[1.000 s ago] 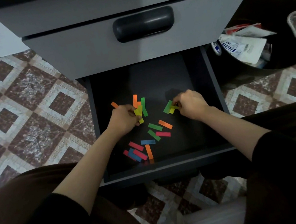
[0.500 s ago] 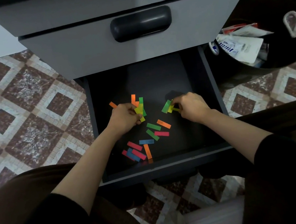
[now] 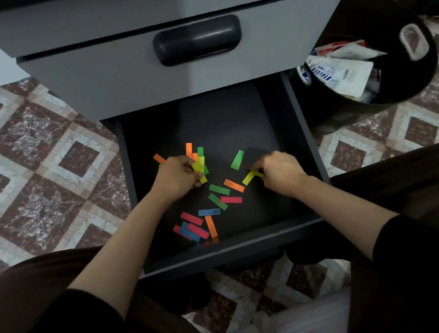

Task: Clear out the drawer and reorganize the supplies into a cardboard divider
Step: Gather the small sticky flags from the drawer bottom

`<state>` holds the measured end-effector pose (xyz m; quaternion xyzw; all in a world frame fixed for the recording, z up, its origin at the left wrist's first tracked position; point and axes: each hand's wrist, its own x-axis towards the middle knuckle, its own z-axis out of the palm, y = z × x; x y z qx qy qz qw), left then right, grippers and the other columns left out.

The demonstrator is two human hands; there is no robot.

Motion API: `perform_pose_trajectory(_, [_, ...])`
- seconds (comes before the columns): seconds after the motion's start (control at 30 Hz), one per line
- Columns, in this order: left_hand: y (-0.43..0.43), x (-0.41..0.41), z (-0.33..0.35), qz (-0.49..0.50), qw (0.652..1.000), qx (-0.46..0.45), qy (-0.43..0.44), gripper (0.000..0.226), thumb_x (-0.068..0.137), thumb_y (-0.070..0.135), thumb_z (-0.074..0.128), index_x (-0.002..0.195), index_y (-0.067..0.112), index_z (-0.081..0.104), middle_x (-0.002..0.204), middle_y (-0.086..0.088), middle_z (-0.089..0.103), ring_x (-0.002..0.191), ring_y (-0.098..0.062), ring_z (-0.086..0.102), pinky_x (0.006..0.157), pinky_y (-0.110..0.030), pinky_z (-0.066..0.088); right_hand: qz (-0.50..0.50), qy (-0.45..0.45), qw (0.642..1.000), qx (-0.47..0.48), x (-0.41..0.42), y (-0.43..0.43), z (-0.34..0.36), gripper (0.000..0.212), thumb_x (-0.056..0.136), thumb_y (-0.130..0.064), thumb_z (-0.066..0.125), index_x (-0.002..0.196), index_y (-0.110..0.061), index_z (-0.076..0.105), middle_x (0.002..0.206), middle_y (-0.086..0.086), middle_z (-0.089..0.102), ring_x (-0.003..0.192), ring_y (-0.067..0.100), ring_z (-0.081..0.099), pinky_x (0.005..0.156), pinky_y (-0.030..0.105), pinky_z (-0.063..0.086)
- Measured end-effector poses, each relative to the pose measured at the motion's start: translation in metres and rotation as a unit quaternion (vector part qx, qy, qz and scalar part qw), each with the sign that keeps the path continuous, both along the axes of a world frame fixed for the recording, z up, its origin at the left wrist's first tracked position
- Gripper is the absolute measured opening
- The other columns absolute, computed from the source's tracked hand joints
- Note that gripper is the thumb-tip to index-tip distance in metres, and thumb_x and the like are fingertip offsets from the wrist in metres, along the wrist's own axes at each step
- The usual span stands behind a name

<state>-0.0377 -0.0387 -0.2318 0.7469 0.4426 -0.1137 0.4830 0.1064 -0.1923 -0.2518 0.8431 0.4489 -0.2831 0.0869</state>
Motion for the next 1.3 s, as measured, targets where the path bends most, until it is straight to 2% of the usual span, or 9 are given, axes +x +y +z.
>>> perform_pose_trajectory(0.2, [-0.001, 0.000, 0.000, -0.005, 1.000, 0.002, -0.003, 0.024, 0.088, 0.009, 0.059, 0.112, 0.007, 0.057, 0.078, 0.001, 0.061, 0.071, -0.006, 0.060, 0.073, -0.022, 0.051, 0.032, 0.005, 0.999, -0.014, 0.000, 0.009, 0.013, 0.065, 0.091, -0.006, 0.045, 0.146, -0.036, 0.027, 0.117, 0.008, 0.057, 0.101, 0.024, 0.058, 0.070, 0.028, 0.041])
perform_pose_trajectory(0.33, [-0.001, -0.001, -0.002, -0.010, 1.000, 0.009, 0.002, 0.026, 0.088, 0.009, 0.058, 0.114, 0.007, 0.056, 0.078, 0.002, 0.060, 0.071, -0.005, 0.059, 0.073, -0.023, 0.050, 0.052, 0.021, 0.998, -0.043, -0.001, 0.017, 0.016, 0.068, 0.093, -0.007, 0.044, 0.148, -0.037, 0.019, 0.121, 0.011, 0.054, 0.106, 0.026, 0.055, 0.073, 0.028, 0.039])
perform_pose_trajectory(0.57, [-0.002, 0.000, -0.003, -0.011, 1.000, 0.007, 0.007, 0.023, 0.088, 0.008, 0.059, 0.111, 0.007, 0.057, 0.079, 0.001, 0.060, 0.071, -0.007, 0.060, 0.077, -0.027, 0.051, 0.126, 0.056, 0.988, -0.072, -0.006, 0.033, 0.011, 0.072, 0.095, -0.011, 0.043, 0.148, -0.041, 0.005, 0.114, 0.010, 0.053, 0.092, 0.021, 0.052, 0.069, 0.029, 0.039])
perform_pose_trajectory(0.63, [-0.002, 0.000, -0.004, -0.013, 1.000, 0.013, 0.006, 0.023, 0.088, 0.008, 0.059, 0.111, 0.007, 0.057, 0.078, 0.002, 0.059, 0.070, -0.006, 0.059, 0.071, -0.023, 0.049, 0.115, 0.070, 0.989, -0.053, -0.007, 0.034, 0.008, 0.071, 0.094, -0.011, 0.045, 0.148, -0.041, 0.009, 0.111, 0.009, 0.053, 0.090, 0.021, 0.052, 0.068, 0.029, 0.039])
perform_pose_trajectory(0.7, [-0.002, 0.000, -0.004, -0.014, 1.000, 0.017, 0.003, 0.023, 0.088, 0.008, 0.059, 0.111, 0.007, 0.057, 0.077, 0.003, 0.058, 0.069, -0.004, 0.058, 0.066, -0.018, 0.048, 0.058, 0.080, 0.995, -0.005, -0.007, 0.032, 0.008, 0.065, 0.091, -0.010, 0.051, 0.146, -0.033, 0.025, 0.111, 0.007, 0.054, 0.097, 0.023, 0.056, 0.071, 0.029, 0.042])
perform_pose_trajectory(0.8, [-0.002, 0.001, -0.004, -0.020, 1.000, 0.016, 0.004, 0.025, 0.088, 0.009, 0.059, 0.113, 0.006, 0.057, 0.078, 0.002, 0.058, 0.069, -0.006, 0.057, 0.071, -0.021, 0.049, -0.002, 0.071, 0.997, 0.027, 0.000, 0.028, 0.011, 0.030, 0.087, -0.006, 0.056, 0.115, -0.017, 0.057, 0.107, 0.006, 0.060, 0.097, 0.023, 0.058, 0.080, 0.032, 0.050])
perform_pose_trajectory(0.9, [-0.003, 0.002, -0.006, -0.031, 0.999, 0.016, 0.007, 0.023, 0.088, 0.010, 0.060, 0.111, 0.007, 0.058, 0.079, 0.001, 0.059, 0.070, -0.006, 0.057, 0.071, -0.021, 0.049, 0.028, 0.068, 0.997, 0.007, 0.005, 0.025, 0.013, 0.014, 0.087, -0.006, 0.056, 0.094, -0.016, 0.063, 0.103, 0.005, 0.061, 0.097, 0.021, 0.058, 0.085, 0.034, 0.051])
perform_pose_trajectory(1.1, [0.000, -0.001, -0.007, -0.037, 0.999, 0.026, 0.003, 0.020, 0.088, 0.012, 0.060, 0.107, 0.008, 0.061, 0.078, 0.004, 0.058, 0.069, -0.003, 0.056, 0.059, -0.013, 0.042, 0.039, 0.059, 0.997, 0.029, 0.002, 0.028, 0.009, 0.025, 0.085, -0.005, 0.055, 0.107, -0.014, 0.062, 0.112, 0.006, 0.056, 0.099, 0.022, 0.055, 0.078, 0.030, 0.046])
perform_pose_trajectory(1.3, [0.006, -0.003, -0.008, -0.011, 1.000, 0.021, 0.003, 0.013, 0.087, 0.013, 0.062, 0.100, 0.010, 0.062, 0.078, 0.004, 0.059, 0.068, -0.004, 0.056, 0.058, -0.013, 0.041, 0.071, 0.034, 0.993, 0.083, -0.012, 0.056, 0.002, 0.042, 0.092, -0.014, 0.053, 0.133, -0.024, 0.047, 0.128, 0.007, 0.045, 0.110, 0.025, 0.053, 0.087, 0.033, 0.044])
